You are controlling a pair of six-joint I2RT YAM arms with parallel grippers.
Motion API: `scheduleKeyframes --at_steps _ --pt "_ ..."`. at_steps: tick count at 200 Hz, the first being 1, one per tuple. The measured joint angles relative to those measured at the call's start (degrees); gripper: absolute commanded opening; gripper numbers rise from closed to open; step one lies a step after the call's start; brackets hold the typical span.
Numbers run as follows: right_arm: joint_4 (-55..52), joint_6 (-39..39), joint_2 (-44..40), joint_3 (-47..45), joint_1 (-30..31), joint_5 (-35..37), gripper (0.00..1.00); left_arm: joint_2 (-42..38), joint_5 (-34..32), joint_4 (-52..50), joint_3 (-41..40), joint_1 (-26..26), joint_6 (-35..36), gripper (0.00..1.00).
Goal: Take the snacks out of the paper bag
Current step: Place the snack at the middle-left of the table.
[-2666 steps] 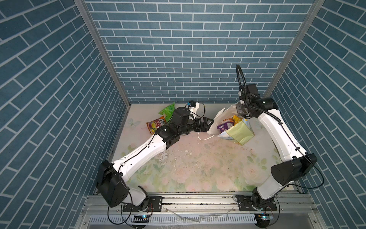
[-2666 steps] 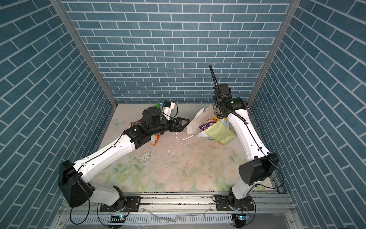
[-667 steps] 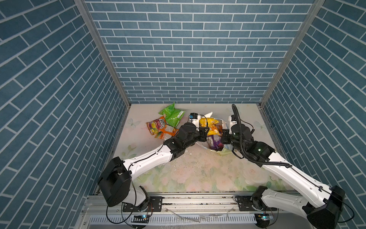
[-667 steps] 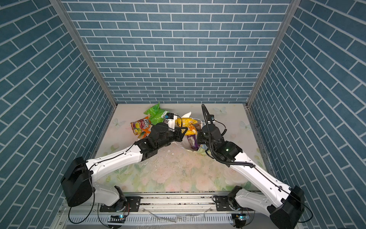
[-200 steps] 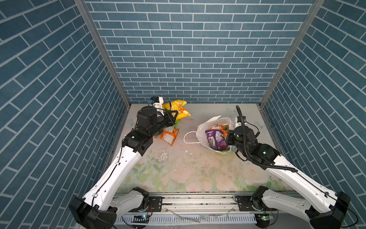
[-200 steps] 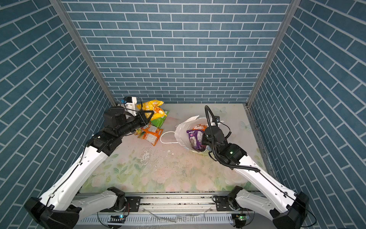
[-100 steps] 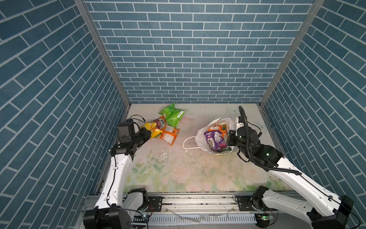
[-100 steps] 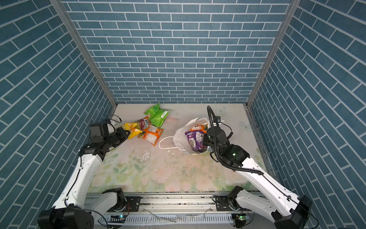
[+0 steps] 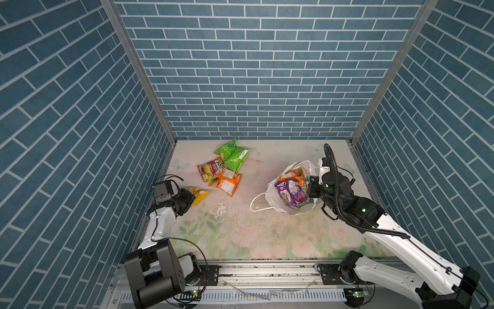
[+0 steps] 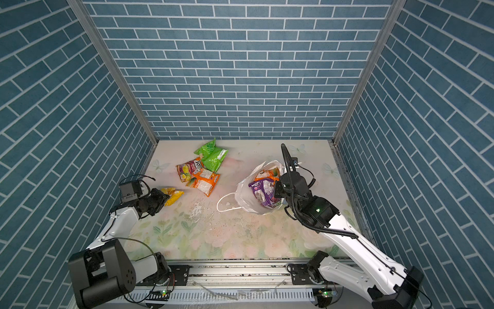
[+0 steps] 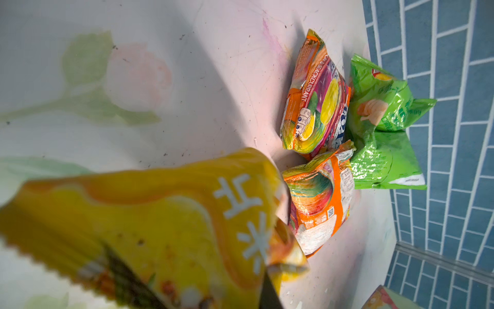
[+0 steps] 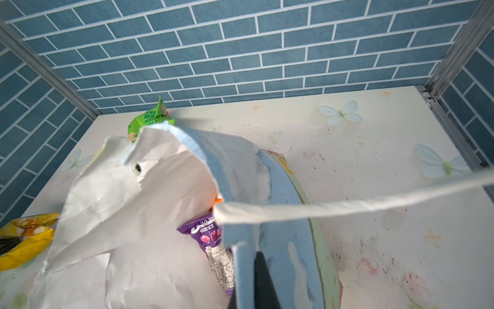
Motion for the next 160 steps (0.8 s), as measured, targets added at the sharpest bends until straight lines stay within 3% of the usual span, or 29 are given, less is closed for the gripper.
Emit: scheduleKeyframes --at_steps 21,43,92,134,160 --pt "0.0 0.0 -0.1 -0.1 0.0 -0.6 0.00 -0.1 -0.2 0.4 0.0 0.0 0.1 0.83" --pt "0.0 0.0 -0.8 -0.5 -0.1 -1.0 0.00 -1.5 -1.0 0.0 0.0 0.0 0.9 0.96" --pt "0.0 0.0 -1.8 -0.7 -0.2 -2.3 0.00 -9.5 -5.0 -5.0 3.9 -2.7 4.5 1.00" --pt "-0.2 0.2 -2.1 -0.7 -0.2 -3.1 0.00 -16.4 -7.0 -9.9 13.4 -9.9 6.2 0.99" --pt "-1.0 0.4 -2.3 -0.7 -0.2 -3.6 0.00 -19.6 -8.1 -12.7 21.6 -18.0 7.0 0.99"
